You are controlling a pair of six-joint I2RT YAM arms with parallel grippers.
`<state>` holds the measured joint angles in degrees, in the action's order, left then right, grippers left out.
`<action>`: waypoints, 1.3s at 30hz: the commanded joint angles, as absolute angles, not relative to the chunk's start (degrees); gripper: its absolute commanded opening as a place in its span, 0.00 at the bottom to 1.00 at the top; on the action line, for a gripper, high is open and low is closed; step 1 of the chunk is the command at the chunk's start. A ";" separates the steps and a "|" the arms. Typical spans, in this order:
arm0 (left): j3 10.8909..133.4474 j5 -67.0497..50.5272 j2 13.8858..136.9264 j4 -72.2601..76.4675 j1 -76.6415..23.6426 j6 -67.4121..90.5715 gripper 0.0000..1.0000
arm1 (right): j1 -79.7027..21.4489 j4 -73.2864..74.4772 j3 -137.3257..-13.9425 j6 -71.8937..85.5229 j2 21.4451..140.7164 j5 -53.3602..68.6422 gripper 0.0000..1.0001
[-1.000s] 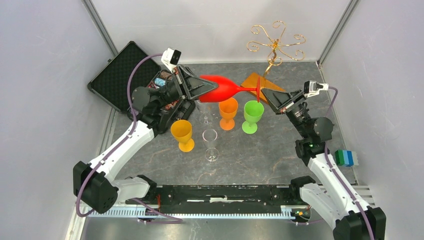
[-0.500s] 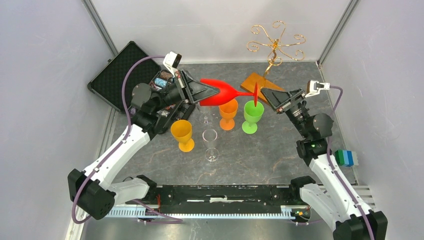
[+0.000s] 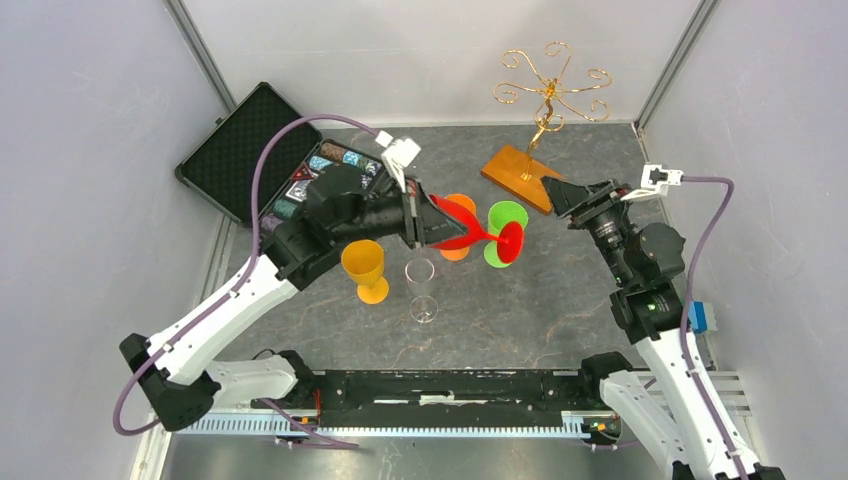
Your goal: Take the wine glass off the wine glass rack
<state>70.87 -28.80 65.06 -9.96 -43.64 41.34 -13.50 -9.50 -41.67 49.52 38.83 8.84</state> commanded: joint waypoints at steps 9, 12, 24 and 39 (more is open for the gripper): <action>84.25 -5.39 77.68 -40.37 -61.89 18.13 0.02 | -13.71 6.15 -46.91 34.90 33.54 -10.25 0.53; 87.46 -0.41 83.79 -44.00 -65.00 16.94 0.02 | -13.70 7.60 -48.01 33.33 33.17 -12.83 0.53; 96.88 7.91 102.02 -50.11 -69.49 16.35 0.02 | -13.71 10.70 -49.15 29.71 29.45 -22.47 0.53; 98.18 9.23 107.75 -50.71 -70.49 16.26 0.18 | -13.71 10.92 -48.57 29.36 28.35 -23.68 0.54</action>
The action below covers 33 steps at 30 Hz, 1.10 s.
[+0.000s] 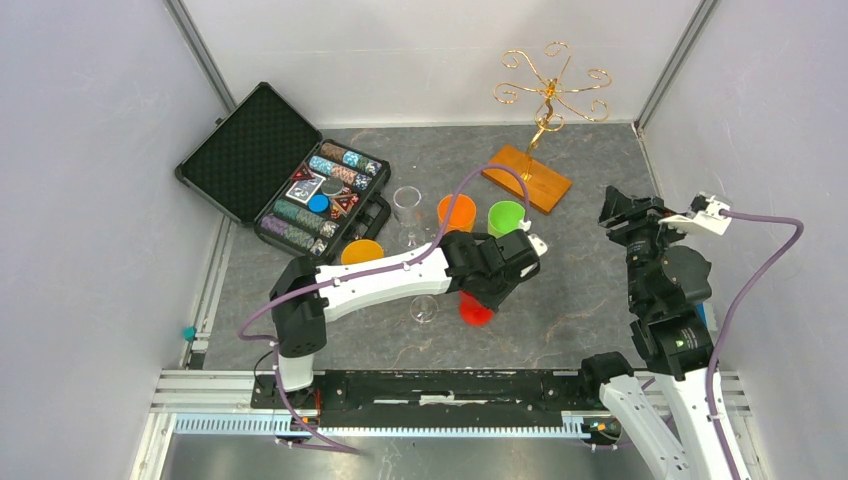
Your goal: Take the wine glass off the wine glass rack
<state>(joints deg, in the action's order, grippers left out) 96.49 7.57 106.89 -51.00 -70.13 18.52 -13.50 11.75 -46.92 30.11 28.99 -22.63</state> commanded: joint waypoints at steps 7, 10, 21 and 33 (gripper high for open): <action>97.77 9.01 106.12 -48.79 -70.51 16.17 0.35 | -13.63 11.45 -48.25 30.32 26.81 -25.81 0.54; 97.92 9.14 104.44 -48.80 -70.53 15.91 0.43 | -13.71 11.44 -48.42 30.31 26.24 -26.00 0.54; 98.58 6.42 92.07 -47.77 -70.43 12.89 1.00 | -13.66 12.08 -49.24 31.09 25.71 -25.20 0.62; 83.72 42.84 72.99 -31.65 -76.32 10.38 1.00 | -13.64 12.48 -50.26 27.20 25.76 -29.27 0.91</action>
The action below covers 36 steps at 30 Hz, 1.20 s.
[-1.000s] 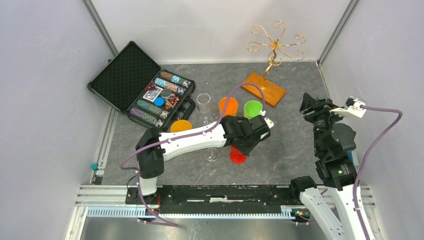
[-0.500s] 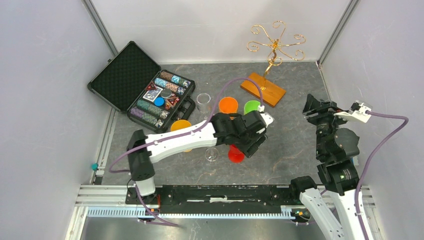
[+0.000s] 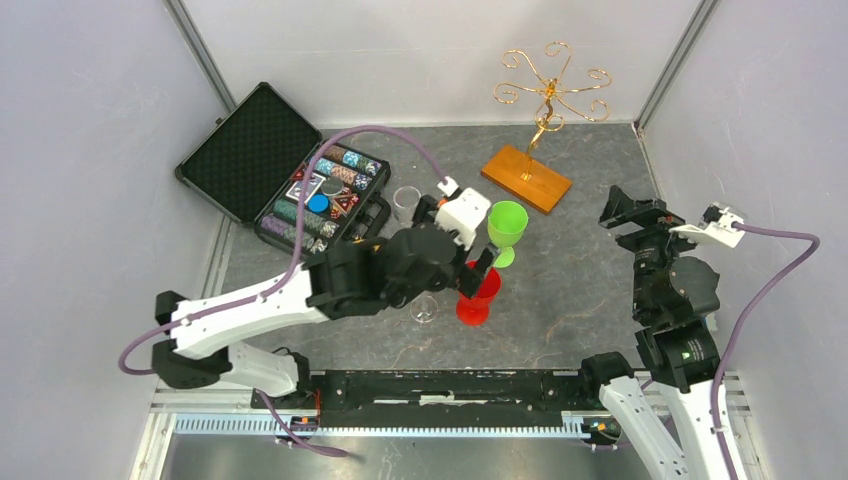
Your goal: Take the wine glass off the wine glass rack
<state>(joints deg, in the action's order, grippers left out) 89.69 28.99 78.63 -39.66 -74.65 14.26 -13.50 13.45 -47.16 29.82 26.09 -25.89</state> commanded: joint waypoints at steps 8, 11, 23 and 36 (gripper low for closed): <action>75.68 37.50 57.18 -34.39 -76.34 2.27 1.00 | -13.70 13.03 -50.38 20.77 25.13 -34.42 0.98; 75.69 44.87 53.77 -41.65 -76.41 5.52 1.00 | -13.71 14.80 -49.35 18.96 24.67 -36.68 0.98; 76.52 64.06 42.48 -55.65 -76.33 17.08 1.00 | -13.69 17.58 -47.80 13.68 19.99 -51.80 0.98; 75.76 64.00 31.46 -55.54 -76.40 17.26 1.00 | -13.71 16.25 -48.43 12.16 17.24 -54.67 0.98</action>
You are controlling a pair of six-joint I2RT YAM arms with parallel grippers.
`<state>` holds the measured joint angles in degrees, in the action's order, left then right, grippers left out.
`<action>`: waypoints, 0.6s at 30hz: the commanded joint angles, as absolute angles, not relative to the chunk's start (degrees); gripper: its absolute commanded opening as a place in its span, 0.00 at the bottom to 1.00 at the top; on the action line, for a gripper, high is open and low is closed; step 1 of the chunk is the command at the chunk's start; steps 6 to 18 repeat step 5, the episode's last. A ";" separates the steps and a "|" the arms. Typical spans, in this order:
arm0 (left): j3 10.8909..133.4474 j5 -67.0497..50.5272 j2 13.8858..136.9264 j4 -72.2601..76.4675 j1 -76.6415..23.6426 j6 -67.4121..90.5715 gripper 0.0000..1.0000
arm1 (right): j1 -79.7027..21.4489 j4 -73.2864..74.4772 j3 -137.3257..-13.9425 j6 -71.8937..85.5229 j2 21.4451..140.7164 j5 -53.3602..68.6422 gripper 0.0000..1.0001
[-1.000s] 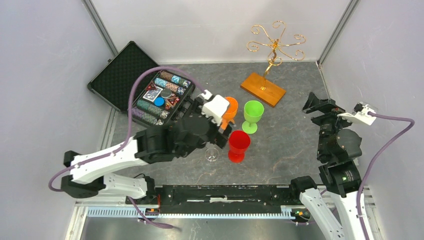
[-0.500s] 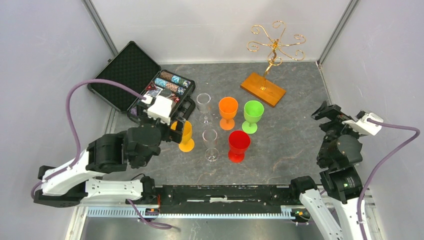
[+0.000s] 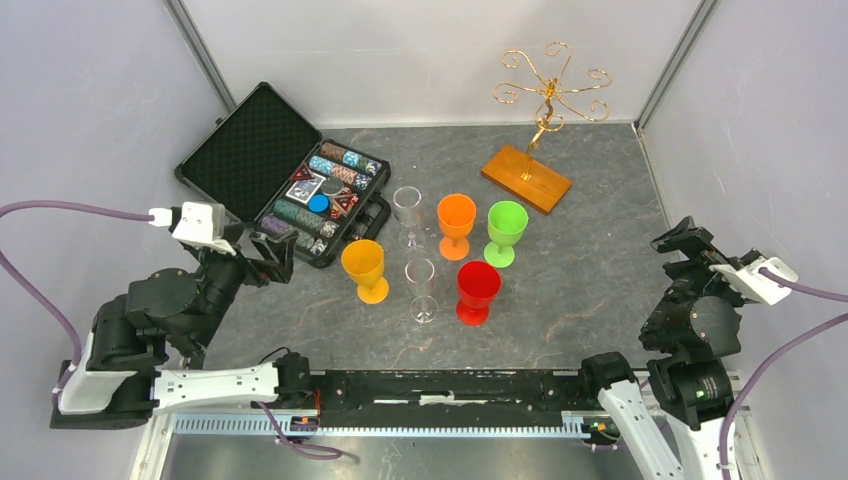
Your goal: Take the wine glass off the wine glass rack
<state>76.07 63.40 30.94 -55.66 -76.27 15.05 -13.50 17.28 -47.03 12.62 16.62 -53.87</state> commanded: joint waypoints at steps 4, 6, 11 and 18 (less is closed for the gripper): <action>75.28 63.55 31.38 -55.55 -76.38 17.57 1.00 | -13.68 16.19 -47.97 12.97 17.49 -53.91 0.98; 75.15 63.48 31.48 -55.54 -76.37 17.58 1.00 | -13.67 16.26 -47.98 13.10 17.59 -53.67 0.98; 75.15 63.48 31.48 -55.54 -76.37 17.58 1.00 | -13.67 16.26 -47.98 13.10 17.59 -53.67 0.98; 75.15 63.48 31.48 -55.54 -76.37 17.58 1.00 | -13.67 16.26 -47.98 13.10 17.59 -53.67 0.98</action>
